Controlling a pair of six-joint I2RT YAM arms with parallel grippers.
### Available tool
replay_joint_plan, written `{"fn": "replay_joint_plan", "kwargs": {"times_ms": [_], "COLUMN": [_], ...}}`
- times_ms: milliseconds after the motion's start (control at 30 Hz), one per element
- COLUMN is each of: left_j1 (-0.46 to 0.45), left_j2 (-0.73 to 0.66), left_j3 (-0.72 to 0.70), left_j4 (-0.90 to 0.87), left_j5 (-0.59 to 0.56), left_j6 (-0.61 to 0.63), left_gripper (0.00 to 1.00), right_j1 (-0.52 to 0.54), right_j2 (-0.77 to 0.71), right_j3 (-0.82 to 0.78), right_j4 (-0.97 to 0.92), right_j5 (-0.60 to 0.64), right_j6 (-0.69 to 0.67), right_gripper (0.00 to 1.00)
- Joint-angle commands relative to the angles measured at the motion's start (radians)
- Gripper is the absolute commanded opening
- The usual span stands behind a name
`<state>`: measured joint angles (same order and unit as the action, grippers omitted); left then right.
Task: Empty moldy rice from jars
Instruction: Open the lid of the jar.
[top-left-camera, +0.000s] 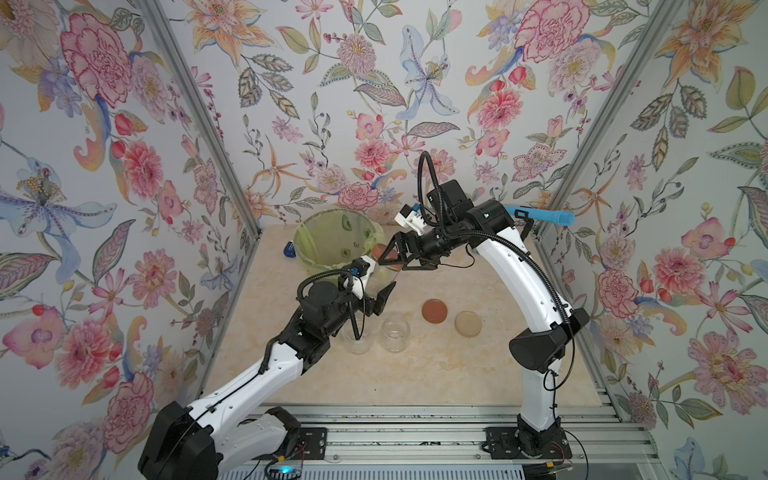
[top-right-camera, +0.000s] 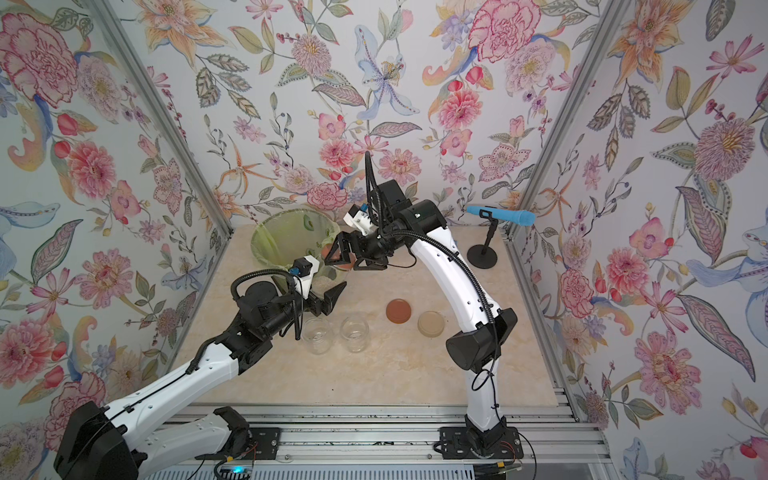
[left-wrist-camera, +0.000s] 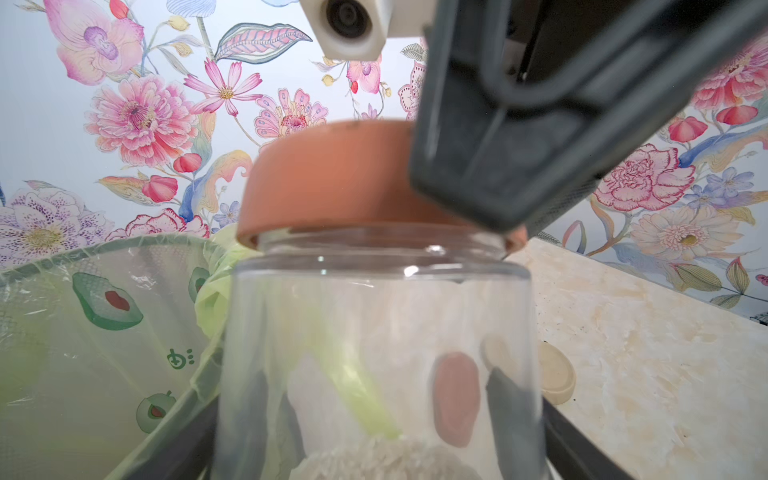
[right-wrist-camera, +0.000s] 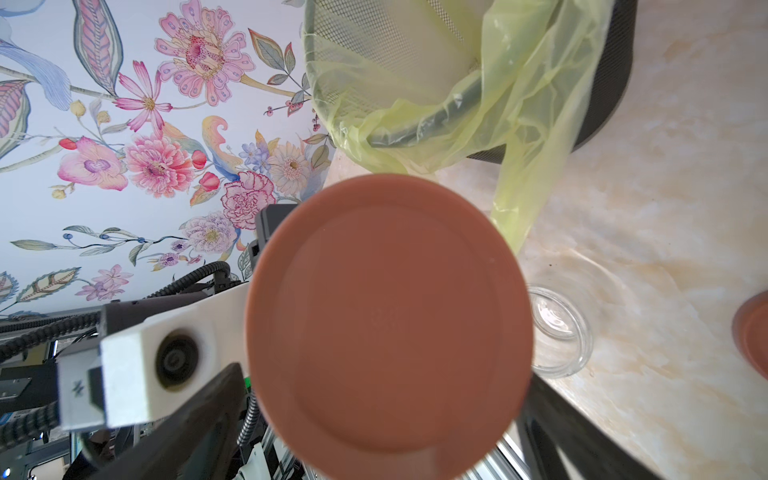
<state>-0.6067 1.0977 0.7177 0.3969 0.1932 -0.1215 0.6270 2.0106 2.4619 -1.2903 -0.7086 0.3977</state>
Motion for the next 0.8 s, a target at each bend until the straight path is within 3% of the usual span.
{"fn": "replay_joint_plan", "kwargs": {"times_ms": [0, 467, 533, 667, 767], "left_j1": [0.012, 0.013, 0.012, 0.016, 0.02], "left_j2": [-0.041, -0.047, -0.047, -0.044, -0.041], "left_j3": [0.033, 0.033, 0.034, 0.044, 0.052], "left_j4": [0.069, 0.06, 0.059, 0.055, 0.052], "left_j5": [-0.011, -0.005, -0.002, 0.025, 0.061], "left_j6": [-0.018, -0.017, -0.018, -0.023, -0.037], "left_gripper": [0.0, 0.0, 0.0, 0.0, 0.0], "right_j1": [-0.006, -0.006, -0.006, -0.002, 0.006], "right_j2": [0.037, 0.111, 0.112, 0.101, 0.083], "right_j3": [0.049, 0.143, 0.143, 0.138, 0.113], "right_j4": [-0.015, 0.002, 0.008, 0.009, 0.017], "right_j5": [-0.031, -0.031, -0.034, -0.003, 0.003], "right_j6": [0.003, 0.021, 0.015, -0.038, -0.106], "right_gripper": [1.0, 0.99, 0.91, 0.66, 0.63]}}
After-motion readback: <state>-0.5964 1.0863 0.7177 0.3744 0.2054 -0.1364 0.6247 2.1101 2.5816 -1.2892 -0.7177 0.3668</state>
